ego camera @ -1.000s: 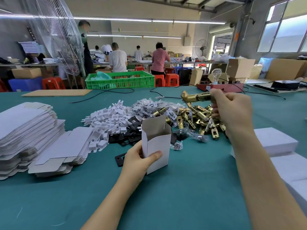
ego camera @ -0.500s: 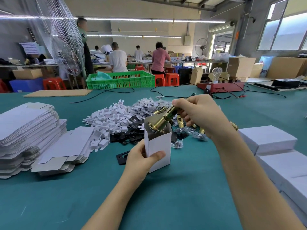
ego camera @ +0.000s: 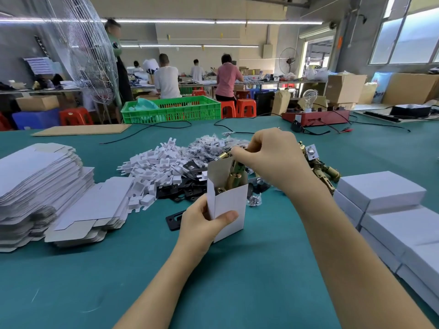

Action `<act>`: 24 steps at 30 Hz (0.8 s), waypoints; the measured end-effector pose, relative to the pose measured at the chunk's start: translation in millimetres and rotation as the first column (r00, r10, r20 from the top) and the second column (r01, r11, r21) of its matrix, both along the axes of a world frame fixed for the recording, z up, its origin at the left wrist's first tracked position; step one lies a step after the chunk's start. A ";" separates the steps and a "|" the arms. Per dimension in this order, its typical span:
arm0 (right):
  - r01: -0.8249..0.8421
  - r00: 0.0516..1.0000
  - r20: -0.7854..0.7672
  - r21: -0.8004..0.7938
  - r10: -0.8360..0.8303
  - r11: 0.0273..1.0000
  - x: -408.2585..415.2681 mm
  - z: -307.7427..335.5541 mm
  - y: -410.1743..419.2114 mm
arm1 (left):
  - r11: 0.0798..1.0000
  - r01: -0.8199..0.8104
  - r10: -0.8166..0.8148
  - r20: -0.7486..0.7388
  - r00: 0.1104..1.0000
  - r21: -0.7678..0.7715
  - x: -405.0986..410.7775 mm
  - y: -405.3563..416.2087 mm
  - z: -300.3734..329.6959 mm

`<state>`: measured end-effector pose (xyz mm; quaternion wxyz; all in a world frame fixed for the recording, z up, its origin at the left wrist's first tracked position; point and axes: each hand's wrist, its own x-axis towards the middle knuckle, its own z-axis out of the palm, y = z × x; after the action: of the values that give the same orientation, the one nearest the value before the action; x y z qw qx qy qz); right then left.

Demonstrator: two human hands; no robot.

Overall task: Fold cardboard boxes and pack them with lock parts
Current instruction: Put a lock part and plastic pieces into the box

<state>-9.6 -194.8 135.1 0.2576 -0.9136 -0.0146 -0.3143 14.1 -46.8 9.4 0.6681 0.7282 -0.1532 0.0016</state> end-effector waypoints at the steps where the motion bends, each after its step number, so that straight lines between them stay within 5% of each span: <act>1: 0.004 1.000 -0.011 -0.048 -0.004 0.999 1.1 -1.8 2.6 | 1.000 0.002 -0.002 0.008 1.000 0.013 -0.5 -0.4 0.0; 13: 0.051 0.984 -0.136 -0.424 -0.119 0.904 9.8 -15.3 12.2 | 0.999 0.003 -0.005 0.039 0.999 0.038 1.2 1.1 -1.4; 24: -0.029 0.976 -0.215 -0.287 -0.035 0.958 7.0 -7.4 5.9 | 1.000 -0.015 0.014 0.014 1.000 0.014 0.9 2.4 2.1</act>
<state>-2.6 -189.0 127.7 0.1214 -0.9703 -0.0304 -0.2073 15.0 -44.4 11.6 0.6617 0.7340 -0.1526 0.0106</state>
